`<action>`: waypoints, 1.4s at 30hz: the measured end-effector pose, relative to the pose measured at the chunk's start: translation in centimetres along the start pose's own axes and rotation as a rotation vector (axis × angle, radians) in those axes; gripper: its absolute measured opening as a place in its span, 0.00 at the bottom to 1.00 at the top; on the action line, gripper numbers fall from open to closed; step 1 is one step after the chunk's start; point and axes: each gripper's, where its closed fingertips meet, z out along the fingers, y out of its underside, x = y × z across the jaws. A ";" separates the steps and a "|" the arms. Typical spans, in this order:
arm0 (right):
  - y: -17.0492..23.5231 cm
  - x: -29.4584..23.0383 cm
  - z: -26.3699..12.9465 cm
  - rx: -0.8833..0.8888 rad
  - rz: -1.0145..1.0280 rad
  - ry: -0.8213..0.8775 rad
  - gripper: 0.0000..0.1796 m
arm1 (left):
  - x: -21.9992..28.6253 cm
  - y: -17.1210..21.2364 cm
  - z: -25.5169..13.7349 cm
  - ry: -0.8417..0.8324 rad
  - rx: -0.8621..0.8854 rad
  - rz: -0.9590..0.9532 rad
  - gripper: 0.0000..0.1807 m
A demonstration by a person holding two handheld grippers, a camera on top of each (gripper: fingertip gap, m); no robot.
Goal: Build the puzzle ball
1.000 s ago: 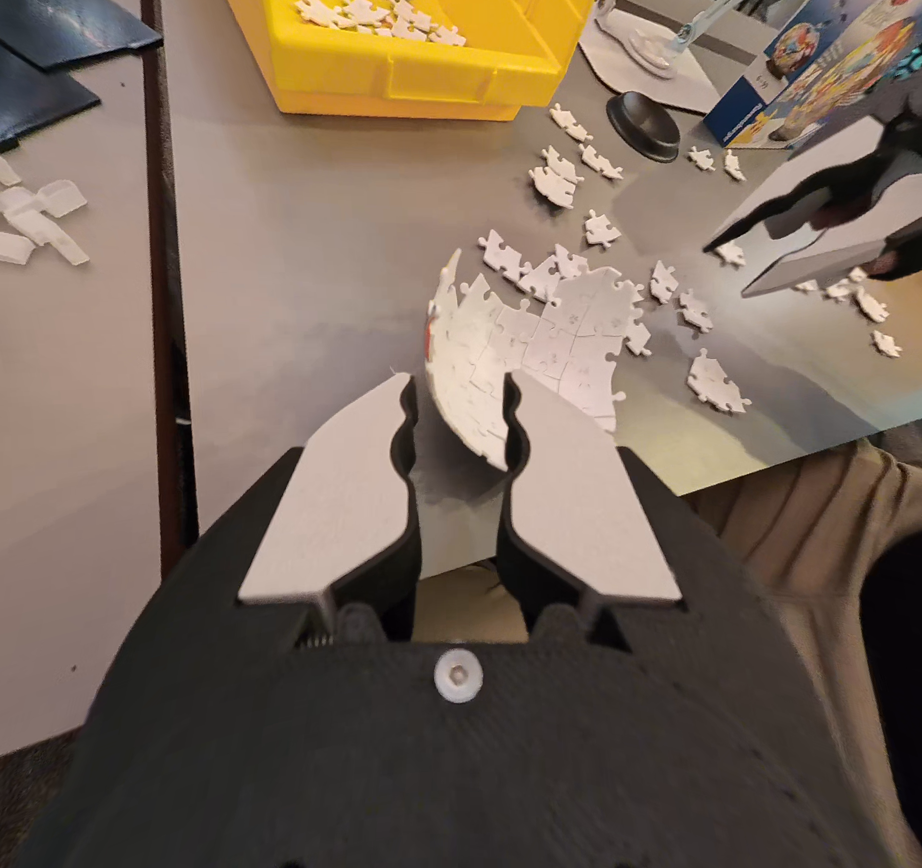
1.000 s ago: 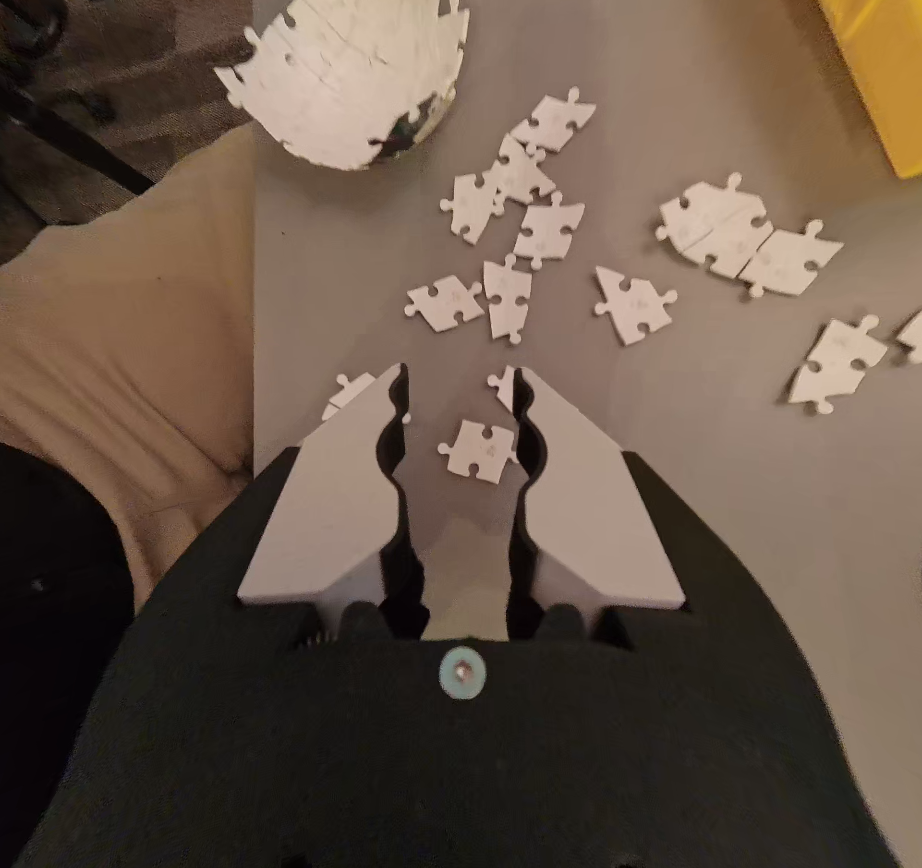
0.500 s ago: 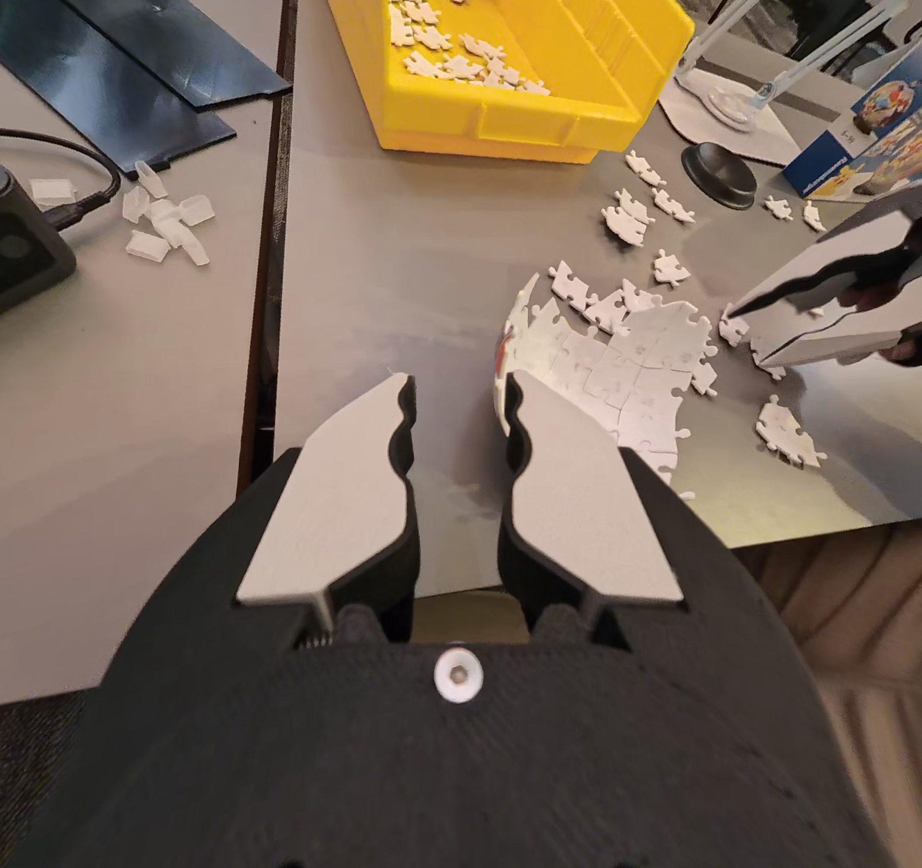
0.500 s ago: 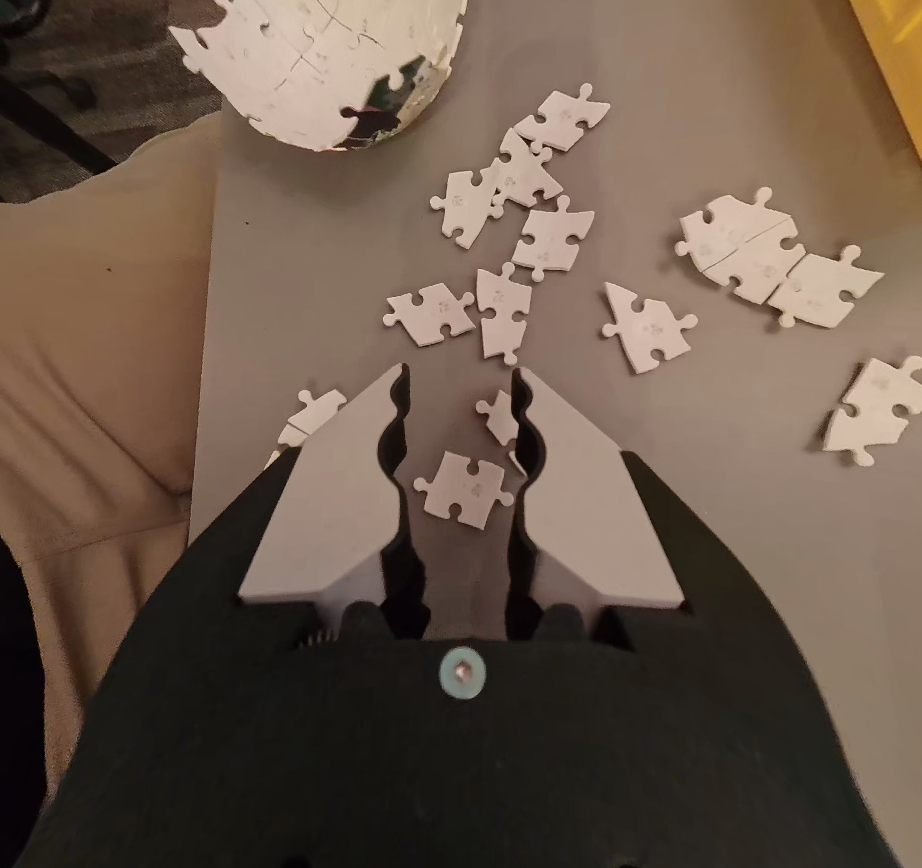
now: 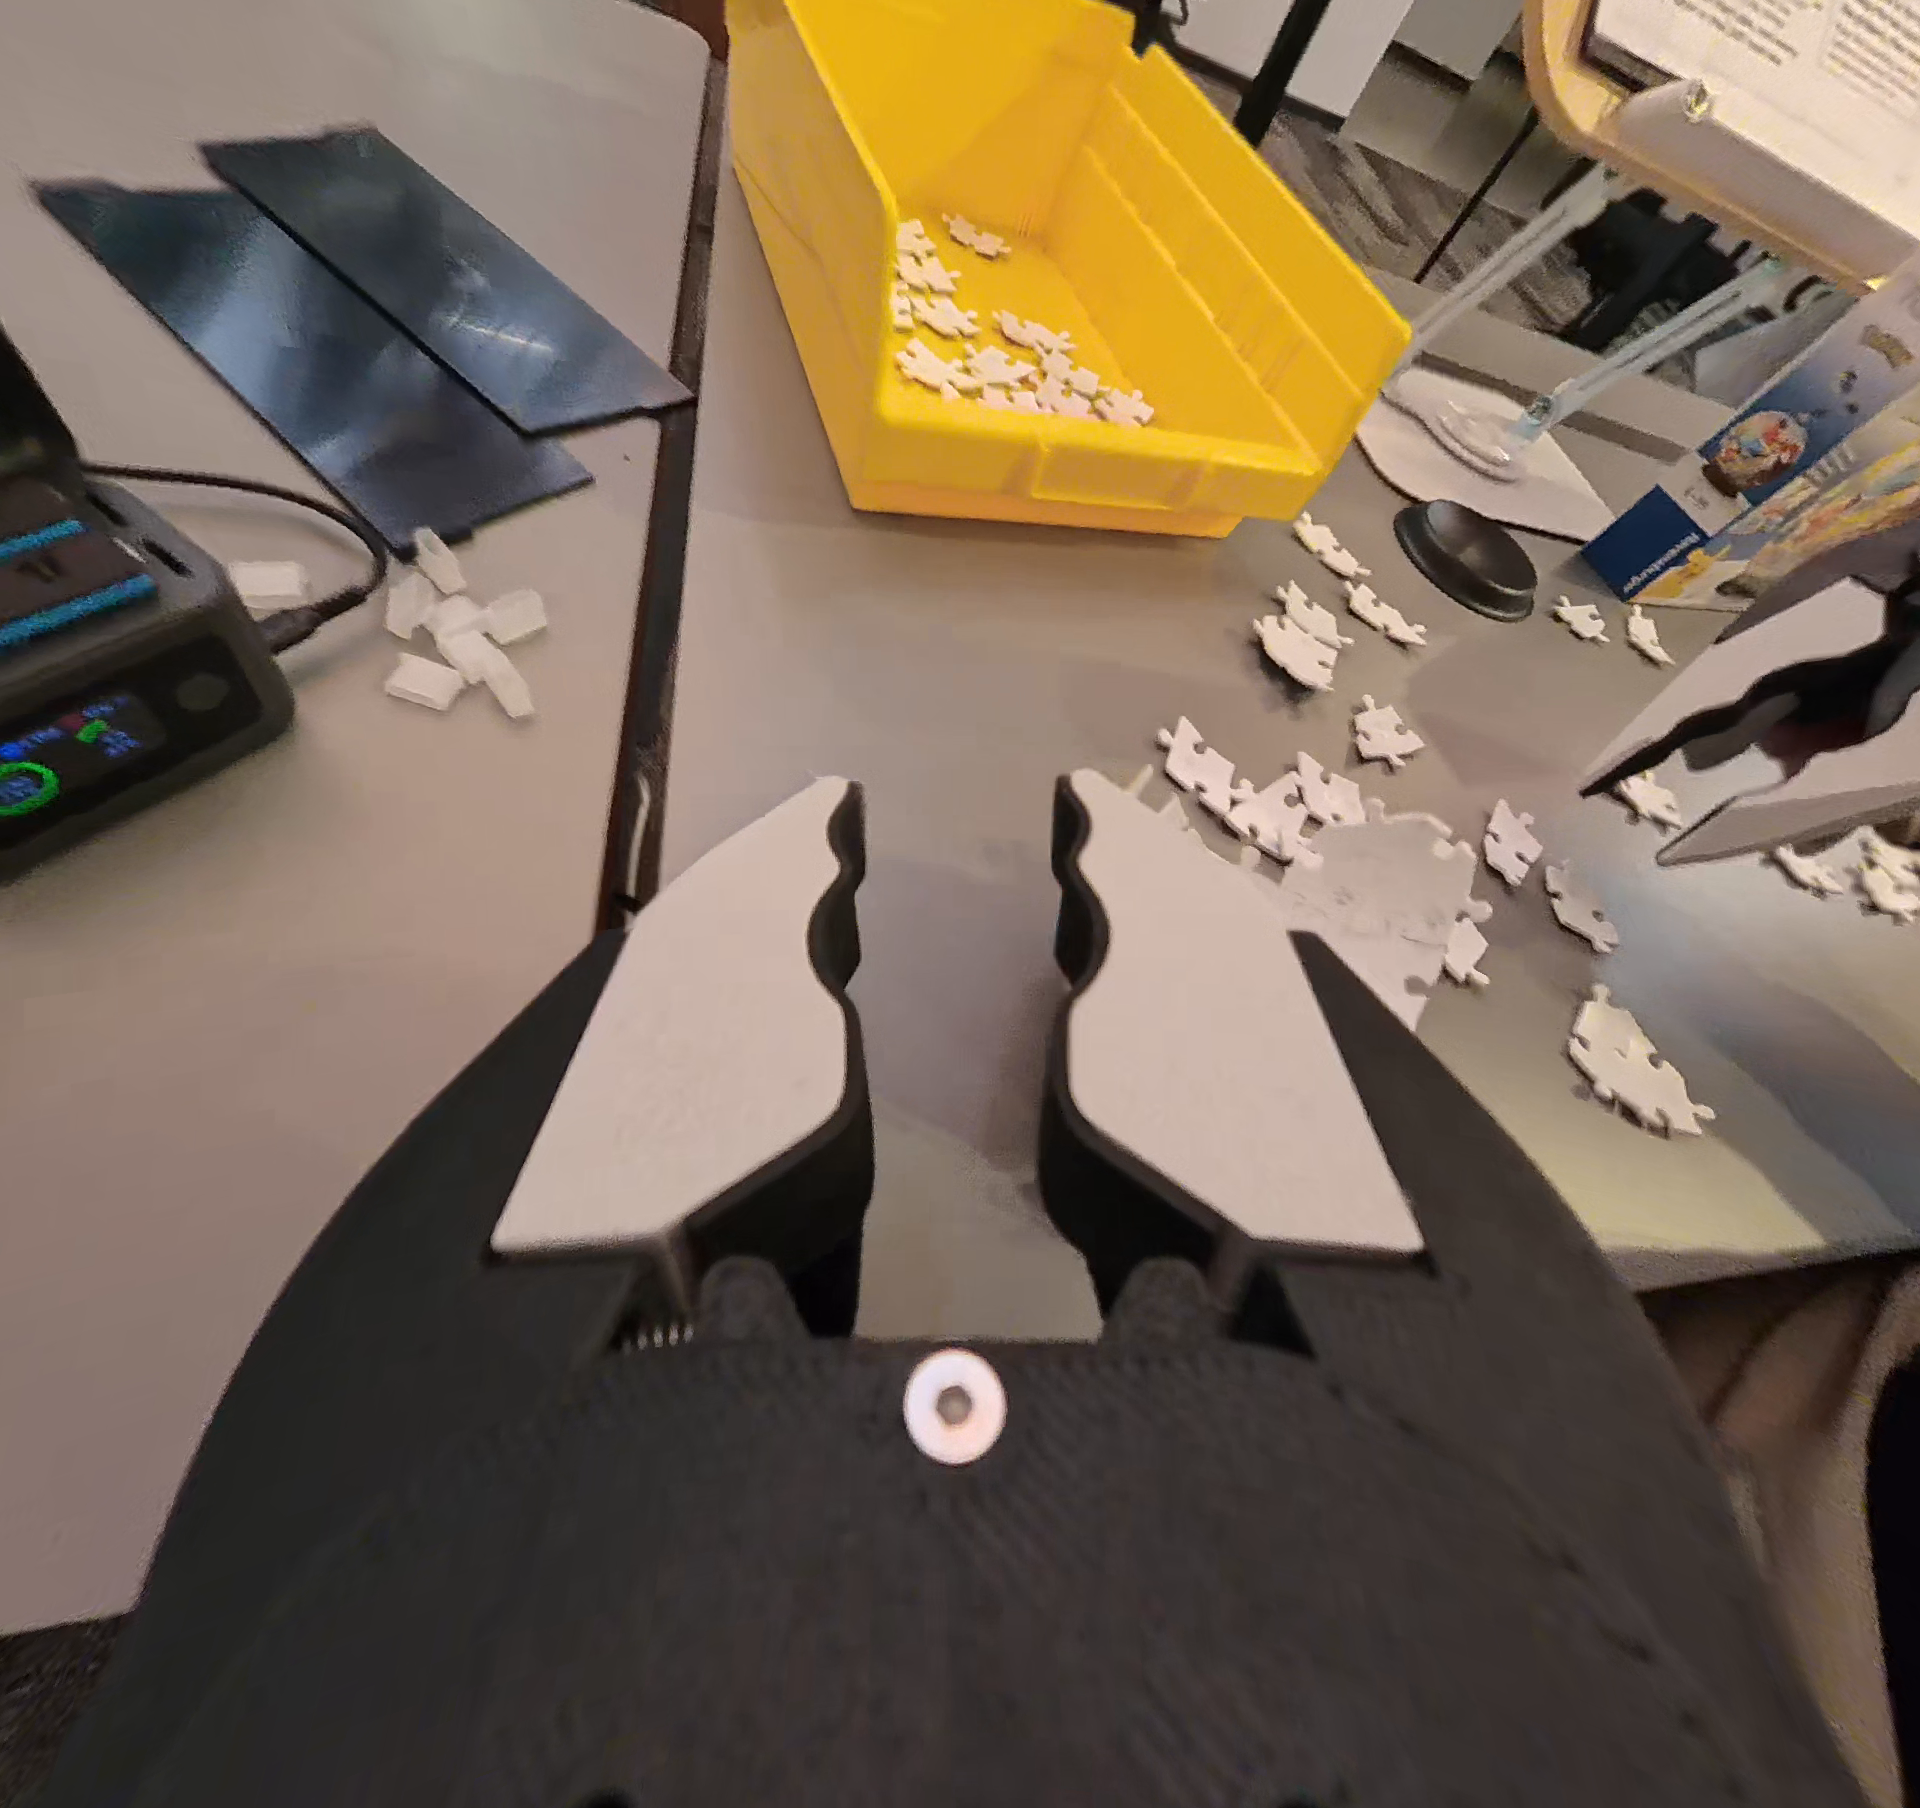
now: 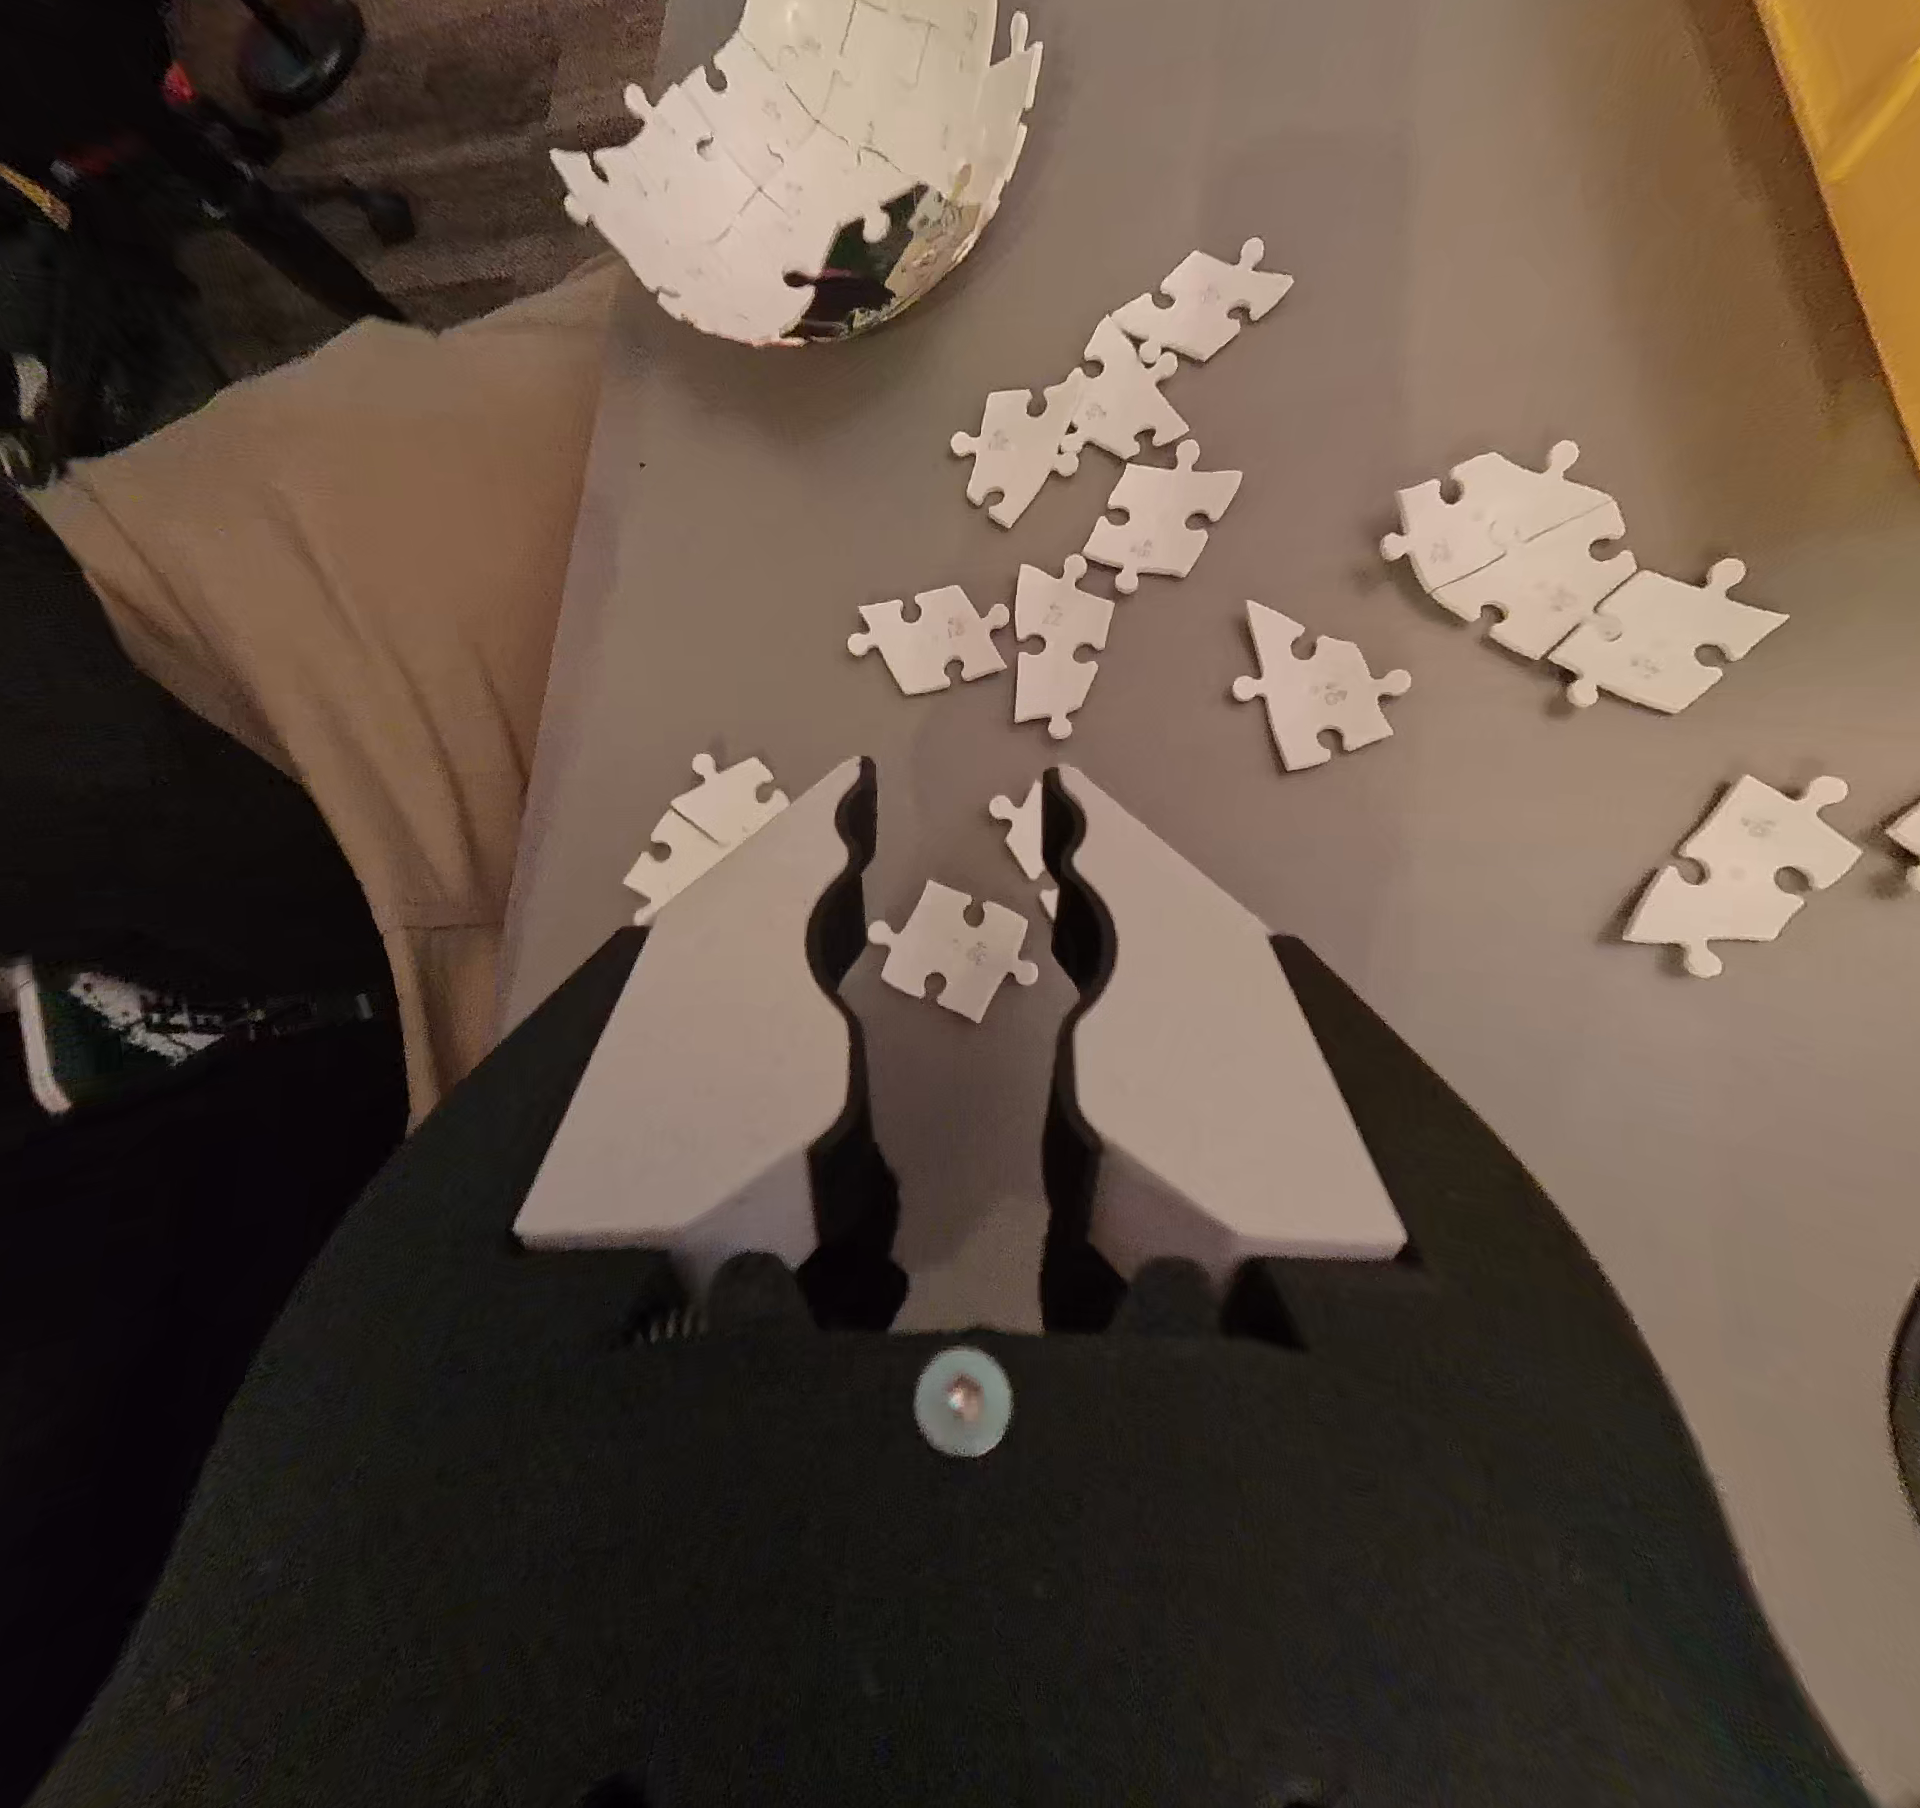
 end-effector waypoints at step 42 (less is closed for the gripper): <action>4.8 0.3 0.5 -0.089 0.053 0.233 0.27 | 1.6 0.4 0.1 -0.059 -0.006 0.088 0.20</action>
